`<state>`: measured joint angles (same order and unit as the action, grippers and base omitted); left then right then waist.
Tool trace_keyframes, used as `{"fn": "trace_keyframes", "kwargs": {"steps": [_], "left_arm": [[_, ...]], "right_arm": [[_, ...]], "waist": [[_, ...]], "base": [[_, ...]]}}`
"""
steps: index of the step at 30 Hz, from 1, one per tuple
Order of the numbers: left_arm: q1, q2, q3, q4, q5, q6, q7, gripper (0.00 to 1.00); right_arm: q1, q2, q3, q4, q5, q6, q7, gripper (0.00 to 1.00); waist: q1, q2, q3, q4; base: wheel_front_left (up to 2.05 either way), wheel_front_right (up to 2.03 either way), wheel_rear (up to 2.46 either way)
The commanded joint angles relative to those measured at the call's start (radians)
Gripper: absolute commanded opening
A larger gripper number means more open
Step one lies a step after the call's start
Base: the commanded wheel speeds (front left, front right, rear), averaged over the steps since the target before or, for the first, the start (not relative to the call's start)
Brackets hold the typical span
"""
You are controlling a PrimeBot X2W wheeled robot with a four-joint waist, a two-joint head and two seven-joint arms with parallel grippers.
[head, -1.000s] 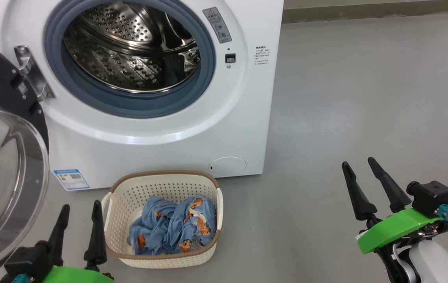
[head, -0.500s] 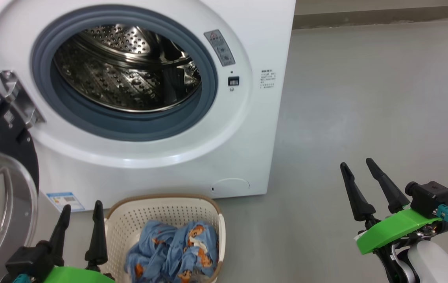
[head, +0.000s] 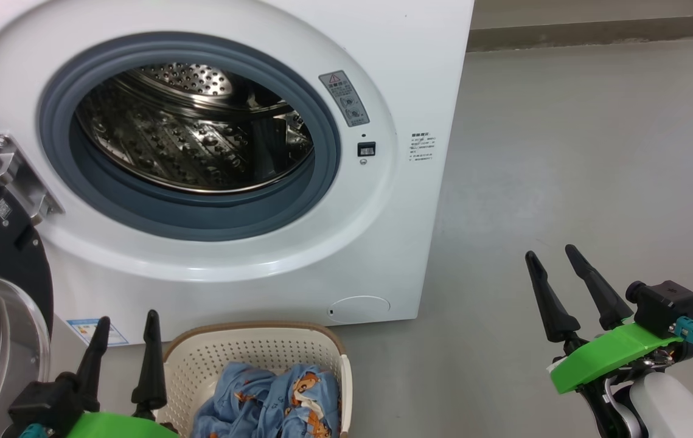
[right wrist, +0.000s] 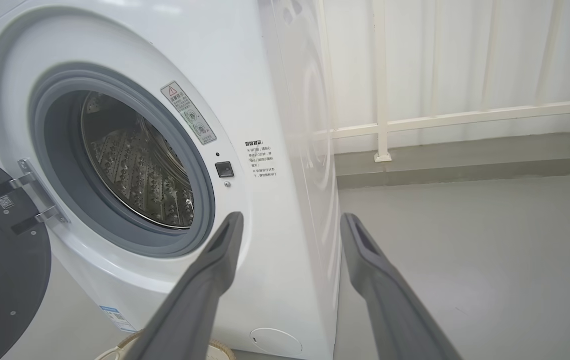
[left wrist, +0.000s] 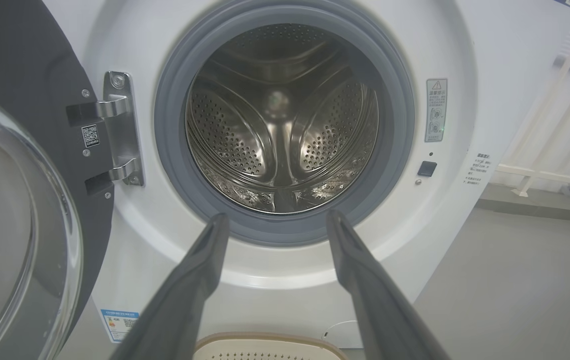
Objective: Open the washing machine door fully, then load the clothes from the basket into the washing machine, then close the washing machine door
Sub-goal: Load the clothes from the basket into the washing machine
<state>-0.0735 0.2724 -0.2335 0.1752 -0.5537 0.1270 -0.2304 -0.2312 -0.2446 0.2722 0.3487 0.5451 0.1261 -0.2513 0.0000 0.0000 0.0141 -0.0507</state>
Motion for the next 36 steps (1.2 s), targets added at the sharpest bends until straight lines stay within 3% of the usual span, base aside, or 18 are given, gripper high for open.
{"fn": "trace_keyframes", "kwargs": {"steps": [1,36], "left_arm": [[-0.034,0.03,0.032,-0.016,-0.003,0.005,-0.012,1.0],[-0.044,0.034,0.021,0.002,-0.013,0.016,-0.017,1.0]], "right_arm": [[-0.002,-0.006,0.015,-0.024,-0.001,0.005,-0.011,1.0],[-0.017,-0.01,0.023,-0.018,0.008,0.005,-0.011,1.0]], "waist": [[0.0,0.0,0.001,0.001],[0.0,0.0,0.019,0.0]], "base": [[0.0,0.0,0.0],[0.0,0.0,0.0]]}}
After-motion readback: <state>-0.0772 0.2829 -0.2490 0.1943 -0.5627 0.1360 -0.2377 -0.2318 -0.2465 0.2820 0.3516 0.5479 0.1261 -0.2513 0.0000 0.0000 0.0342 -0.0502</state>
